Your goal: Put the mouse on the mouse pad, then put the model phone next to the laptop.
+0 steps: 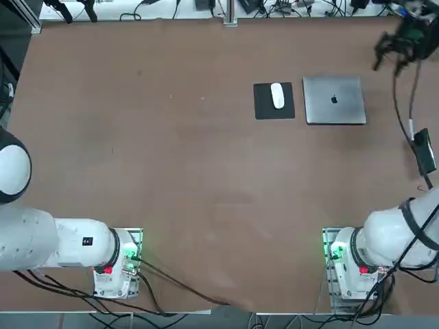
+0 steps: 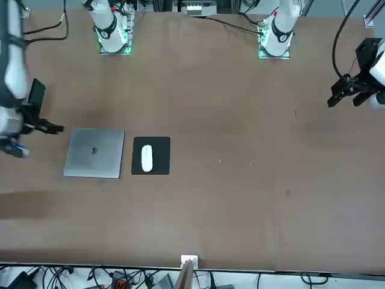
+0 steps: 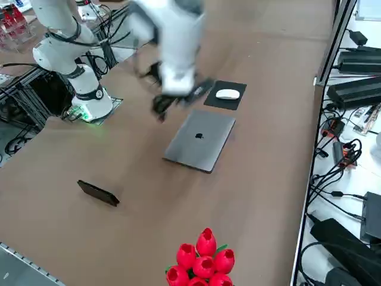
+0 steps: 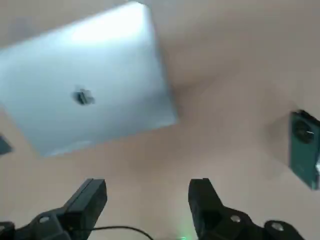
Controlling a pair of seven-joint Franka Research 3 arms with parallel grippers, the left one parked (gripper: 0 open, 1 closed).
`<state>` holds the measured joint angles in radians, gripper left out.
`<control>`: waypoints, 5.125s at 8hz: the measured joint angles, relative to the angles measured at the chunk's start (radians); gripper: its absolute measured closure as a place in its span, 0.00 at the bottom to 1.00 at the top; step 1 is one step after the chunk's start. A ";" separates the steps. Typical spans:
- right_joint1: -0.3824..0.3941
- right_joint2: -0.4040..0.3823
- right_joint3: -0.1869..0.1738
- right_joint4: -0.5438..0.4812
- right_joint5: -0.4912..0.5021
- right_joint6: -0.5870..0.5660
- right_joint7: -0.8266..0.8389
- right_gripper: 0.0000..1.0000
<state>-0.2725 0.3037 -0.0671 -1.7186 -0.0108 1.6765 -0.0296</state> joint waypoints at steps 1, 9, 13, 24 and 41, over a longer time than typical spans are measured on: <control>-0.111 -0.002 -0.002 -0.060 -0.010 0.058 -0.131 0.00; -0.482 -0.053 0.002 -0.475 -0.069 0.628 -0.542 0.00; -0.541 -0.019 0.003 -0.527 -0.083 0.787 -0.600 0.00; -0.542 0.022 0.219 -0.360 -0.003 0.587 -0.605 0.83; -0.538 0.472 0.344 0.159 0.311 0.199 -0.669 0.83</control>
<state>-0.8104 0.7759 0.2772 -1.5591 0.2998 1.8756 -0.6985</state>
